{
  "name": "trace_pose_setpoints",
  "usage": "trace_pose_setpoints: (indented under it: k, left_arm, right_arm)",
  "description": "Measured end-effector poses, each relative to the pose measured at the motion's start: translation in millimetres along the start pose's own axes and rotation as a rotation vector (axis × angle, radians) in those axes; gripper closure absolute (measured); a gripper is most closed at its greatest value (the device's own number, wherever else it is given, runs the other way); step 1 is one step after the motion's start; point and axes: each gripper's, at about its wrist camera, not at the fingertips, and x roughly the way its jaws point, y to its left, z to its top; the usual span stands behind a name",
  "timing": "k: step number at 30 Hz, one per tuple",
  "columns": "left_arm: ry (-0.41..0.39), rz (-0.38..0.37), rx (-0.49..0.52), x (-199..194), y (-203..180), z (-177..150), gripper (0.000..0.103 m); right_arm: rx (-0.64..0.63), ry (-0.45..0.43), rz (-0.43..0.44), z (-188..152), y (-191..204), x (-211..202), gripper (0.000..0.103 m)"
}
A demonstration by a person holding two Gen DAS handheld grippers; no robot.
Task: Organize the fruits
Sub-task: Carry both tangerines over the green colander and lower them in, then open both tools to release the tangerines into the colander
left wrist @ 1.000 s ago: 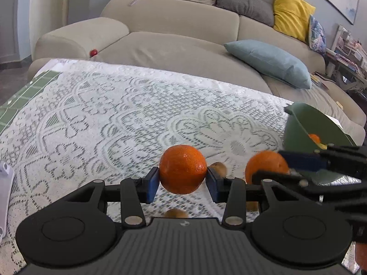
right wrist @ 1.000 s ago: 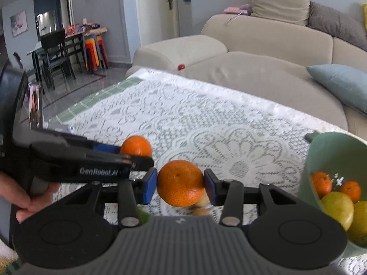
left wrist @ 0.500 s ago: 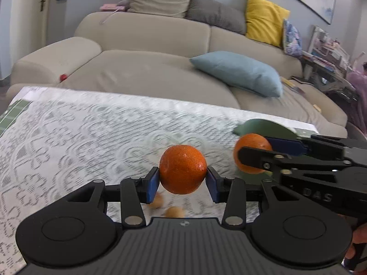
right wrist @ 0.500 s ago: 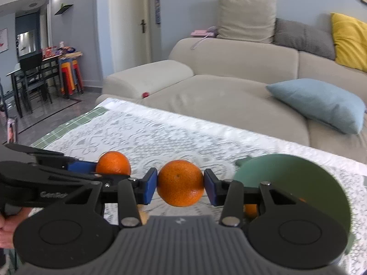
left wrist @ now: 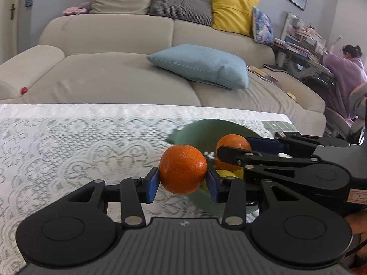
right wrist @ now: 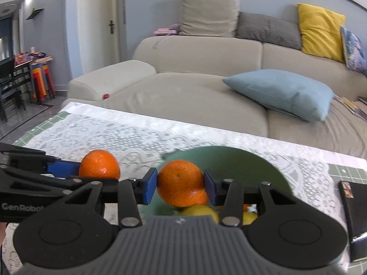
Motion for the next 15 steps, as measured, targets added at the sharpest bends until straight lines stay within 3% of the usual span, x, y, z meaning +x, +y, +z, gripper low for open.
trace_pose_setpoints:
  k: [9,15]
  left_arm:
    - [0.033,-0.067,0.019,35.2,-28.0,9.0,0.054]
    - [0.066,-0.108,0.007,56.9,-34.4,7.5,0.054]
  right_arm:
    - [0.022,0.045,-0.105,-8.1,-41.2,15.2,0.061]
    - [0.045,0.073,-0.106,-15.7,-64.7,26.3,0.061]
